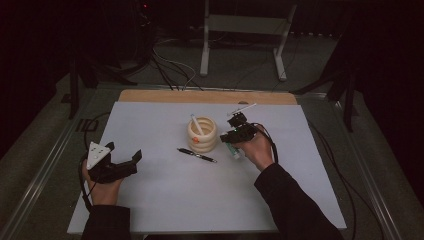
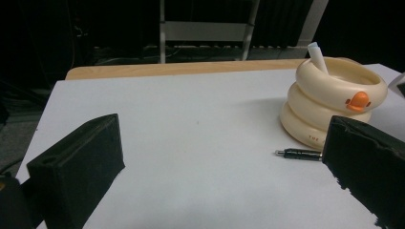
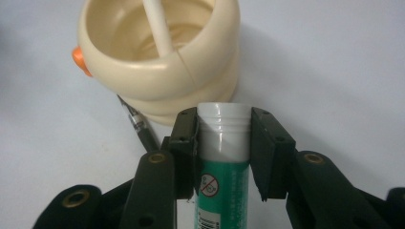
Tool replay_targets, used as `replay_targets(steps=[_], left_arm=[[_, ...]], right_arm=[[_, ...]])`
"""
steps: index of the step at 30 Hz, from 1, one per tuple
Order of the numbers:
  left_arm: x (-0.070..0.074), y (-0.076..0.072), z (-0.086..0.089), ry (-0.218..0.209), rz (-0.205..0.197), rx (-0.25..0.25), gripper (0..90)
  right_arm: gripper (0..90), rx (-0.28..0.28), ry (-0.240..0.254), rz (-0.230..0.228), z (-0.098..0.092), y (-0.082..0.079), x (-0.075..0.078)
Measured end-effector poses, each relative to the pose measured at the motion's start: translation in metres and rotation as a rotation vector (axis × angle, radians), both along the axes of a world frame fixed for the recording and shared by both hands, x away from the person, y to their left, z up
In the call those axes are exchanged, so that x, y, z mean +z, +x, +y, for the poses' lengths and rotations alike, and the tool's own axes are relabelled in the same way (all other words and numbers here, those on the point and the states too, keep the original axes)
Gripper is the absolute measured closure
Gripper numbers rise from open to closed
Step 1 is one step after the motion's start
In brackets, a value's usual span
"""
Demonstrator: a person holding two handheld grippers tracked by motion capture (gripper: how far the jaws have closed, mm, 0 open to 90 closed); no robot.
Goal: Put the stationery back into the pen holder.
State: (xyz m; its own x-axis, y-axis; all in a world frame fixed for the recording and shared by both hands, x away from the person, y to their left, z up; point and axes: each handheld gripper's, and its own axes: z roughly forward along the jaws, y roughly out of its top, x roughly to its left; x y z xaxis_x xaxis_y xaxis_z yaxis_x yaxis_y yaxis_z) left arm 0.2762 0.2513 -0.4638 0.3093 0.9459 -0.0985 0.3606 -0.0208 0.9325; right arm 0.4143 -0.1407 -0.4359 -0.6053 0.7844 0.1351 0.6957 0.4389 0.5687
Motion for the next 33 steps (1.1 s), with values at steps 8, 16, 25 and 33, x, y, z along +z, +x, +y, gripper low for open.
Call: replay_targets(steps=[8,16,25,33], left_arm=[[0.0,0.0,0.0,-0.001,0.0,0.0,0.7],[0.0,0.0,0.0,-0.003,0.0,0.0,0.7],[0.0,0.0,0.0,-0.004,0.0,-0.001,0.7],[0.0,0.0,0.0,-0.004,0.001,0.0,0.7]], right_arm=[[66.0,-0.007,0.032,-0.053,0.0,0.0,0.018],[66.0,-0.018,0.081,-0.099,0.002,0.003,0.031],[66.0,-0.018,0.121,-0.141,0.007,0.007,0.04],[66.0,-0.007,0.136,-0.168,0.012,0.009,0.047]])
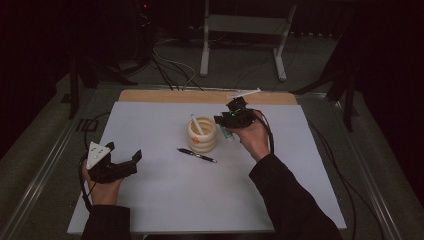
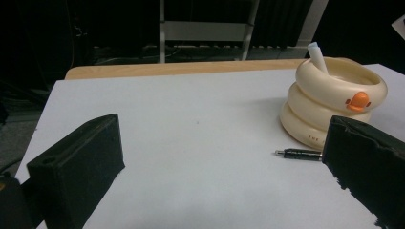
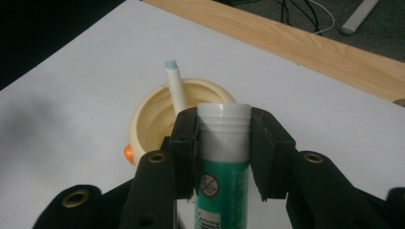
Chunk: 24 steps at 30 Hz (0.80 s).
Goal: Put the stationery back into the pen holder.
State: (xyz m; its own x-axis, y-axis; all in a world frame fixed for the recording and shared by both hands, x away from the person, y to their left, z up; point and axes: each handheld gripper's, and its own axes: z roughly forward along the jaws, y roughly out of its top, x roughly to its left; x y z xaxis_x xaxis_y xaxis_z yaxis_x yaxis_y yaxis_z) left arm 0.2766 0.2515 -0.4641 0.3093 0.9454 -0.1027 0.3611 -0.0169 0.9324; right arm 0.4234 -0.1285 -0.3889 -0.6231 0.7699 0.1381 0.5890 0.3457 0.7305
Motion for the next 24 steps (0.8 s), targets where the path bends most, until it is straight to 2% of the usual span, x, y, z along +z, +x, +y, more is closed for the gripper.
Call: replay_targets(steps=[8,13,24], left_arm=[[0.0,0.0,0.001,-0.003,0.0,0.0,0.7],[0.0,0.0,0.0,-0.001,0.0,-0.001,0.7],[0.0,0.0,0.001,-0.002,0.001,-0.002,0.7]], right_arm=[[66.0,0.0,0.004,-0.033,0.006,0.004,0.008],[66.0,-0.009,0.023,-0.048,0.008,0.007,0.013],[66.0,-0.005,0.031,-0.08,0.018,0.014,0.016]])
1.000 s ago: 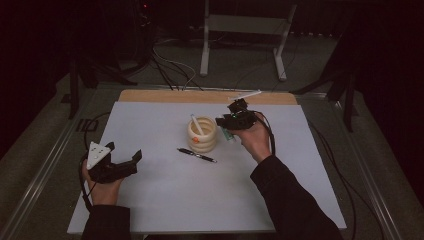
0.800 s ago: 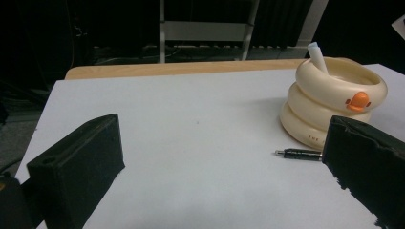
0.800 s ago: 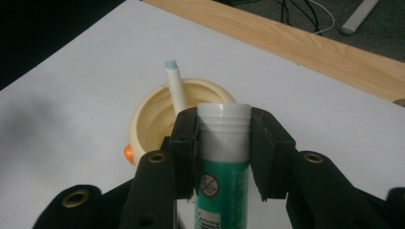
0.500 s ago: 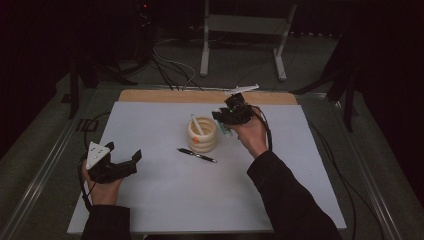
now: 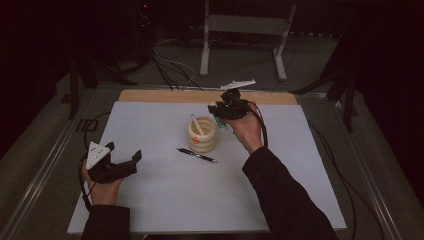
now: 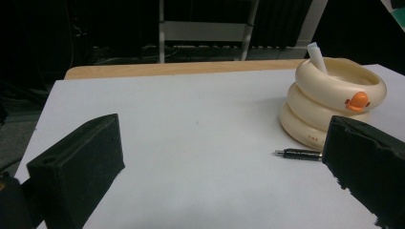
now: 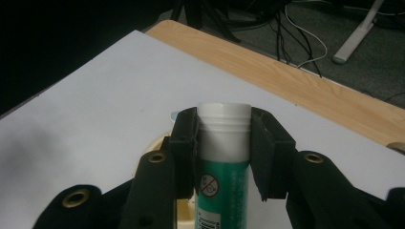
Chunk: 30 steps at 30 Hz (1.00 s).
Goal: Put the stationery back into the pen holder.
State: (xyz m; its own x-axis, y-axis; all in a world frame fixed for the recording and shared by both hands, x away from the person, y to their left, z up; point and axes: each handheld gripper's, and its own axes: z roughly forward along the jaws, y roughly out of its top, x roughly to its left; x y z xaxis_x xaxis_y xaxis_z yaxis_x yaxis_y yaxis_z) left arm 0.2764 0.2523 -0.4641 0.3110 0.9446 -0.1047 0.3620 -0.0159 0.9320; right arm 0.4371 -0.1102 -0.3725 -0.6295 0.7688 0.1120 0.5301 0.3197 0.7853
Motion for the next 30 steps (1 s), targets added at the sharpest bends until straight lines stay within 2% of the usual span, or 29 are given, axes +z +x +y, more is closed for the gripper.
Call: replay_targets(steps=[9,14,21,30], left_arm=[[0.0,-0.001,0.002,-0.008,-0.004,0.007,0.7],[0.0,0.0,0.001,-0.005,-0.003,0.0,0.7],[0.0,0.0,0.002,-0.008,-0.002,-0.001,0.7],[0.0,0.0,0.001,-0.01,-0.004,-0.003,0.7]], right_arm=[[66.0,0.004,-0.001,-0.028,0.008,0.005,0.003],[66.0,-0.002,0.016,-0.034,0.01,0.008,0.005],[65.9,0.004,0.05,-0.04,0.015,0.011,0.0],[66.0,0.01,0.066,-0.046,0.024,0.013,-0.004]])
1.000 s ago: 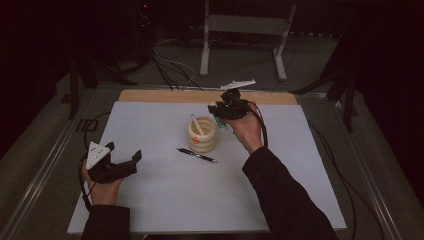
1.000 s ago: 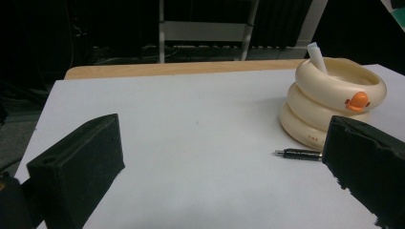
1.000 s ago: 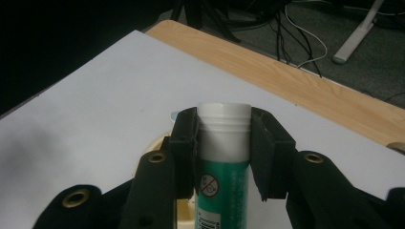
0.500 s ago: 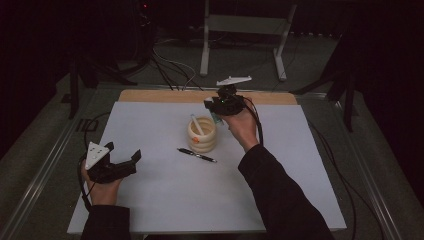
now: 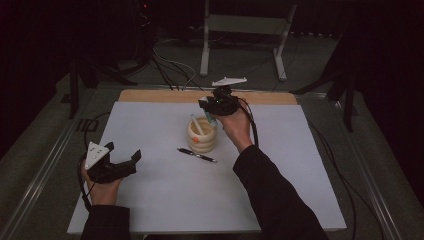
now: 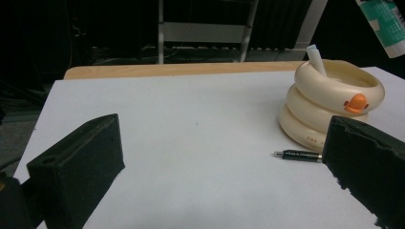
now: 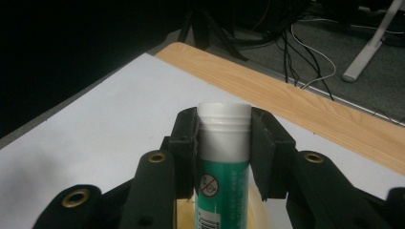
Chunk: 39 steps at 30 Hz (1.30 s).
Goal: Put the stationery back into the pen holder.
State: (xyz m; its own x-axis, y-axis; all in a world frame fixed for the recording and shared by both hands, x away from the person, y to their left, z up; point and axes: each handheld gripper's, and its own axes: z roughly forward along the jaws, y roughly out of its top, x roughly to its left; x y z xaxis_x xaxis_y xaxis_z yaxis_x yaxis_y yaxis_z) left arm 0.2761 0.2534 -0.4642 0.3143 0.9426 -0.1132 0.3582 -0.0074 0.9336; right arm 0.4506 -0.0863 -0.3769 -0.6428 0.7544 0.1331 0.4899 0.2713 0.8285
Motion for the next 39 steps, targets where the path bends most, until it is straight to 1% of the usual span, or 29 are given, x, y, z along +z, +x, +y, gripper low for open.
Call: replay_targets(steps=[9,15,27,35,39], left_arm=[[0.0,0.0,0.0,-0.001,0.001,0.0,0.7],[0.0,0.0,0.0,0.0,0.002,-0.001,0.7],[0.0,0.0,0.0,-0.001,0.001,-0.003,0.7],[0.0,0.0,0.0,-0.003,0.001,-0.005,0.7],[0.0,0.0,0.0,-0.007,-0.001,-0.004,0.7]], right_arm=[[65.9,0.009,0.016,-0.015,0.005,0.0,0.001],[65.9,0.016,0.039,-0.011,0.008,0.001,-0.002],[65.9,0.027,0.058,0.001,0.017,0.005,-0.013],[65.7,0.021,0.068,0.008,0.019,0.008,-0.021],[65.7,0.006,0.065,0.007,0.017,0.009,-0.028]])
